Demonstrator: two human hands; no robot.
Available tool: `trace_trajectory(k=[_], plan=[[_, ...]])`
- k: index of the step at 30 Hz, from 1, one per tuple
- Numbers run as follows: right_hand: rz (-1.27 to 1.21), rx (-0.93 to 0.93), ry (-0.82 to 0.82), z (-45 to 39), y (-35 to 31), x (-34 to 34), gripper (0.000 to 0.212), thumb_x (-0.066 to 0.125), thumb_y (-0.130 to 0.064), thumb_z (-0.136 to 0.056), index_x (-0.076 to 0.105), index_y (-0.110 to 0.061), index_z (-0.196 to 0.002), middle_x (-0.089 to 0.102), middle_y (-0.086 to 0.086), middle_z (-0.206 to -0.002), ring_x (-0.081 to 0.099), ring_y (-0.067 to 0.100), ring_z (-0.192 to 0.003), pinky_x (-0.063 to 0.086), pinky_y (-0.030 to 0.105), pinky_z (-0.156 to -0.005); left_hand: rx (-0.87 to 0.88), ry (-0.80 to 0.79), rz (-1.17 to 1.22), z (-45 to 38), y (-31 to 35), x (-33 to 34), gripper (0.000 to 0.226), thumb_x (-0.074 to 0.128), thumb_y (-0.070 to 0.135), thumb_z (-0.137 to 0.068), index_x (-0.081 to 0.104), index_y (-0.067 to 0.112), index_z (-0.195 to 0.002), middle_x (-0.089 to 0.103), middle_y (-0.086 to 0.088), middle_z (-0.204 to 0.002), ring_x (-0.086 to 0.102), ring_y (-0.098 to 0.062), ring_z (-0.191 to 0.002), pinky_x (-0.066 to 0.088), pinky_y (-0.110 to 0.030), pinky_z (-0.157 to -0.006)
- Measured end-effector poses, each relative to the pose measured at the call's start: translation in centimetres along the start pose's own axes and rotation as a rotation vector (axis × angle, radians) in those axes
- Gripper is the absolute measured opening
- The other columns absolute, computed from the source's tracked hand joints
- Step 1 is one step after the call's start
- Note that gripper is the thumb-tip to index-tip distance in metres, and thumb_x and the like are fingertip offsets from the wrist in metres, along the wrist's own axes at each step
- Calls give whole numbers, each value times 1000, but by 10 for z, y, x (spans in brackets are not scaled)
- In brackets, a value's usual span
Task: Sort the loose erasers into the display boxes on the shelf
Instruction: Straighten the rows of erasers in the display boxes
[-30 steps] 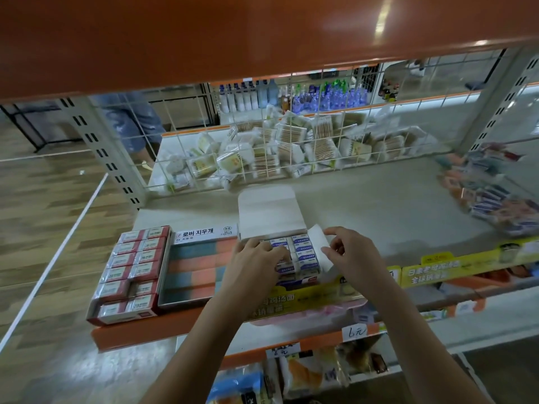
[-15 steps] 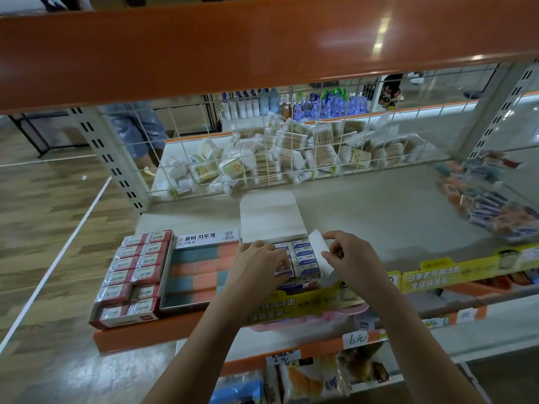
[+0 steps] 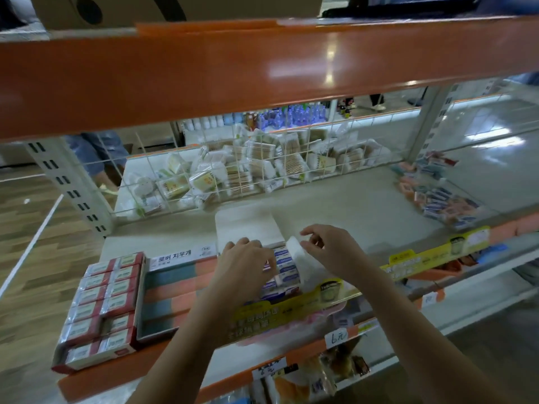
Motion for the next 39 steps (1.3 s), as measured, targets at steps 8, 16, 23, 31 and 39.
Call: trace_trajectory(k=[8,16,23,31,39], plan=[[294,51,58,8,69,-80,38,58,-24,-90,54,-14,-126,56,8,-118,54,21,-107,41,29,-89,189,206,70,-70,99,-36,32,48,43,-93,55,28,-120,57,3,-118,48,-19,-113,36,-33,-92],[393,270,23,43,211,-159,42,56,-21,-89,49,-14,-130,39,8,-139,44,28,-126,37,34,-101,282,80,31,-149,233,6,40,49,42,-92,48,25,-128,49,-3,-129,44,-24,-119,36,-35,-95],[415,330,-3,40,306,-197,45,54,-14,-88,46,-16,-132,41,10,-140,46,26,-124,39,33,-98,233,37,-21,-214,306,43,37,47,40,-91,51,18,-120,39,-8,-143,52,-29,-113,45,-38,-86],[364,284,22,6,351,-208,40,56,-15,-89,52,-10,-128,49,9,-124,46,27,-117,41,34,-96,172,147,-27,-269,328,56,28,56,37,-86,58,22,-110,61,-3,-110,56,-24,-99,40,-32,-76],[560,95,3,-26,366,-203,36,45,-28,-95,48,-17,-130,46,3,-131,38,20,-122,38,32,-100,183,125,-83,-304,329,79,35,59,38,-84,58,25,-116,54,-2,-121,47,-26,-110,39,-36,-92]])
Point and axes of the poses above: each hand's wrist, its own z-axis away from the middle knuckle, its own x-axis out of the palm, y = z × x, the point moved 7 cm from there along -z, towards the middle knuckle
